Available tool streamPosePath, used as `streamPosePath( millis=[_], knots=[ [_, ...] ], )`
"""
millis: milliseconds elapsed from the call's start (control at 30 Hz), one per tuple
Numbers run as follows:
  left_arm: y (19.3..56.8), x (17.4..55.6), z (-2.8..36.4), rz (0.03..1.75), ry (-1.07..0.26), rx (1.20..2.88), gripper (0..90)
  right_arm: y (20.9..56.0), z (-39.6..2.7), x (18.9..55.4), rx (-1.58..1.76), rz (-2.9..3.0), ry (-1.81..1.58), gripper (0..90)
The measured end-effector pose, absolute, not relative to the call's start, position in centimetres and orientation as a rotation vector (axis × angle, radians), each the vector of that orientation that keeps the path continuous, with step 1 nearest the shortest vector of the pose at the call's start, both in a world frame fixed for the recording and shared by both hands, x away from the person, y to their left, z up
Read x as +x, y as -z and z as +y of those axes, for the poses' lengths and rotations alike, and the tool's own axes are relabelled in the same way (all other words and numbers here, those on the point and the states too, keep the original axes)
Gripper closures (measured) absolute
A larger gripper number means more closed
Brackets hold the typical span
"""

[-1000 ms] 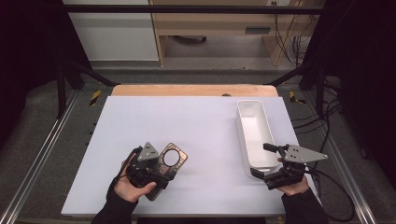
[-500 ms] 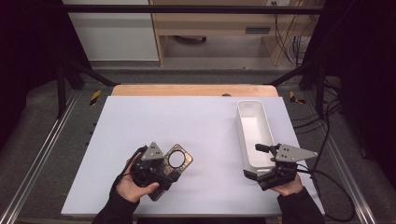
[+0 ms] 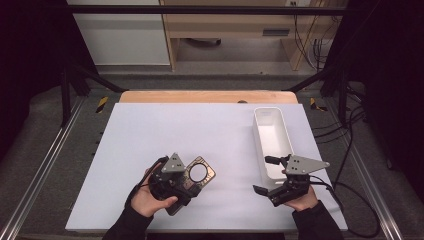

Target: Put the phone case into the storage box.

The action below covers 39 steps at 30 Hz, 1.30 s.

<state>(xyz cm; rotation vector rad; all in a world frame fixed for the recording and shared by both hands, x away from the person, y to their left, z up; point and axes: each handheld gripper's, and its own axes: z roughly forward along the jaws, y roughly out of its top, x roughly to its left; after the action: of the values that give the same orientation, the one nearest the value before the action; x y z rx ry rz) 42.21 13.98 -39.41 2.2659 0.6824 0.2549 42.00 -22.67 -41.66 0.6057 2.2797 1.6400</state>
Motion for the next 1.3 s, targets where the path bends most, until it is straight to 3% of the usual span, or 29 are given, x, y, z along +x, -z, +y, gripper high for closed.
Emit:
streamPosePath(
  millis=[1300],
  knots=[
    [39.2,42.8,9.8,0.368,-0.131,2.437,11.2,41.9,-17.8,42.5,0.415,2.433,-1.62,0.4]
  ],
)
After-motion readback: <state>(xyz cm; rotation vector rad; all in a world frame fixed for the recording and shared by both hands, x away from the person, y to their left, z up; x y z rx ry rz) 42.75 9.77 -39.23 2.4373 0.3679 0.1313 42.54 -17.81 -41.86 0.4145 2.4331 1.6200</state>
